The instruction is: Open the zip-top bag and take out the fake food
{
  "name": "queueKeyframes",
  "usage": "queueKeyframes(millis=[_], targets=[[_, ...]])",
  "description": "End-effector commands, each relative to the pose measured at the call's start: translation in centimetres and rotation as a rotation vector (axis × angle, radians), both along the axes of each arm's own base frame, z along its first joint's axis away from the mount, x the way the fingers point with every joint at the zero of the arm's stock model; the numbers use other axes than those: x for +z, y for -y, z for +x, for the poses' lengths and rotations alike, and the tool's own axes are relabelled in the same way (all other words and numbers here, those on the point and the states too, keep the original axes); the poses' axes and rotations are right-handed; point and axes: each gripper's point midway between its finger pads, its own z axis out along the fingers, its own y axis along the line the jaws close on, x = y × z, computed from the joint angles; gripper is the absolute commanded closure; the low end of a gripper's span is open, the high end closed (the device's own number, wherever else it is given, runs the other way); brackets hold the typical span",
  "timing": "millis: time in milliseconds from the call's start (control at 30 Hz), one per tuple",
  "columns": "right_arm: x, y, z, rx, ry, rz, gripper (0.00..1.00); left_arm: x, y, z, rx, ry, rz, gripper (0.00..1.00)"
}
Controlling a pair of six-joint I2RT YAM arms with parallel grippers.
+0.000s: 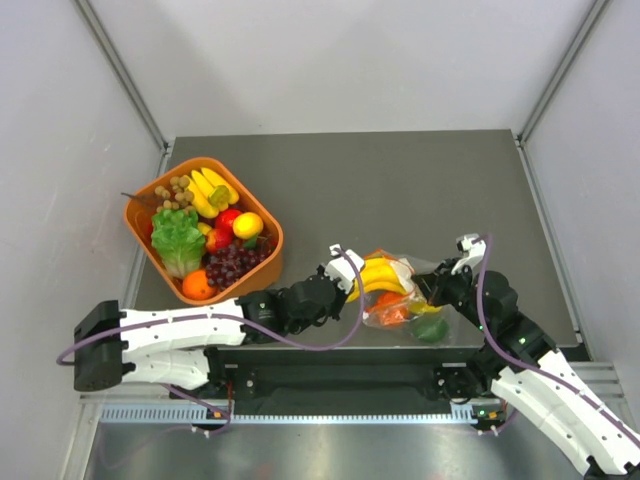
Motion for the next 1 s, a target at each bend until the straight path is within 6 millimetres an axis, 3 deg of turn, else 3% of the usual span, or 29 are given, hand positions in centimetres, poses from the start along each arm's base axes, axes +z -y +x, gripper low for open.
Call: queueKeyframes(millis=[0,533,967], targets=[[0.5,-0.1,0.3,0.0,0.03,-0.012,1.0,2.7,-1.0,1.0,0.066,0.055,-0.072,1.0],[1.4,0.3,0.2,-0.018,0.05,-0.004,1.0,3.2,-3.7,1.5,0.129,0.08,0.027,1.0],[0.8,0.8,-0.1,-0.023,0.037,-0.023,1.0,6.7,-5.6,1.2,0.158,0.118,-0.115,1.0]])
